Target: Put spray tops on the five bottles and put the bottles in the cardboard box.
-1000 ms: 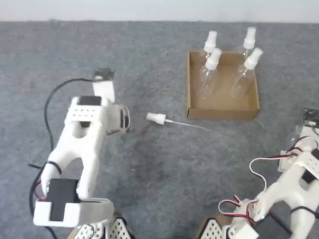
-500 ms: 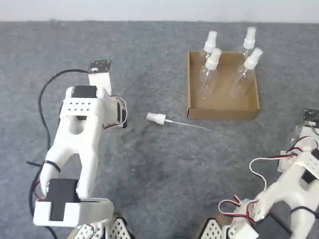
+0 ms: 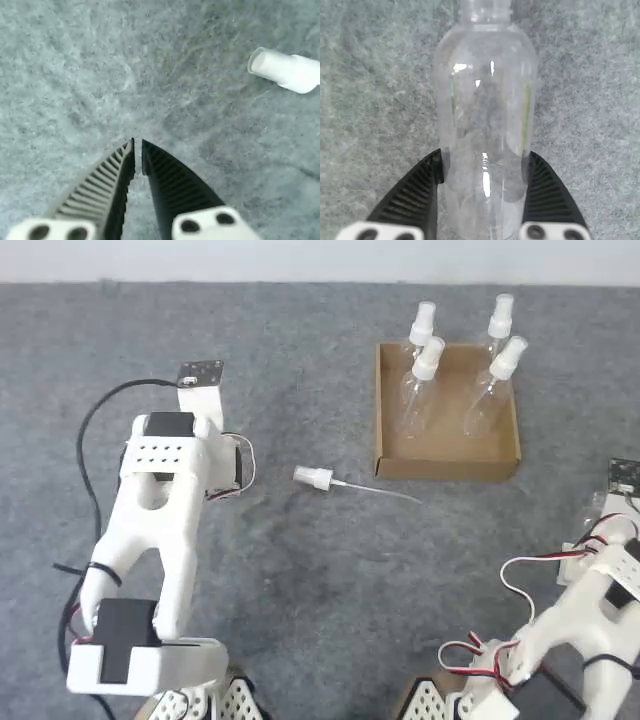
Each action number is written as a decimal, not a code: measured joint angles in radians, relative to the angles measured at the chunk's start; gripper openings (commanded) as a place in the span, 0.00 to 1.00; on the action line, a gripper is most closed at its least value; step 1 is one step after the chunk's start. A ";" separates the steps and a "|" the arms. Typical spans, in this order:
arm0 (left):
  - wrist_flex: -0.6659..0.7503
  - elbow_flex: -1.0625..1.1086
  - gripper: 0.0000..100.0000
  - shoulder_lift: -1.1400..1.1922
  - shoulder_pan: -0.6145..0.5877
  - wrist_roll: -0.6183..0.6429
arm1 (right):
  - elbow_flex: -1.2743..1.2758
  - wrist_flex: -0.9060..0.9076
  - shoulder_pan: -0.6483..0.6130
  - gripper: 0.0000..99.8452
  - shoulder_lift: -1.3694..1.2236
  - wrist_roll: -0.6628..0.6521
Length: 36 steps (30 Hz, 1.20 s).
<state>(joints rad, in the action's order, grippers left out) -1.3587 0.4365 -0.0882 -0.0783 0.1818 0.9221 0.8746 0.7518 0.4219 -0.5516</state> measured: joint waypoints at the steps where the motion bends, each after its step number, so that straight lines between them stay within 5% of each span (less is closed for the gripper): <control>1: 0.000 0.000 0.01 0.000 0.000 0.000 | 0.000 0.000 0.000 0.12 0.000 0.000; 6: 0.000 0.000 0.02 0.000 0.002 0.000 | 0.000 0.000 0.000 0.12 0.000 0.000; 11: 0.023 0.000 0.14 0.000 0.069 0.008 | 0.000 0.000 0.000 0.12 0.000 0.000; 25: 0.376 0.048 0.25 0.000 0.342 0.430 | 0.000 0.000 0.000 0.12 0.000 0.000; 36: 0.450 -0.032 0.24 0.273 0.370 0.577 | 0.080 -0.054 0.000 0.12 0.006 0.000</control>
<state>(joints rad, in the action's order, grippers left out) -0.9091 0.4043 0.1849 0.2915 0.7587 1.0019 0.8209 0.7518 0.4281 -0.5516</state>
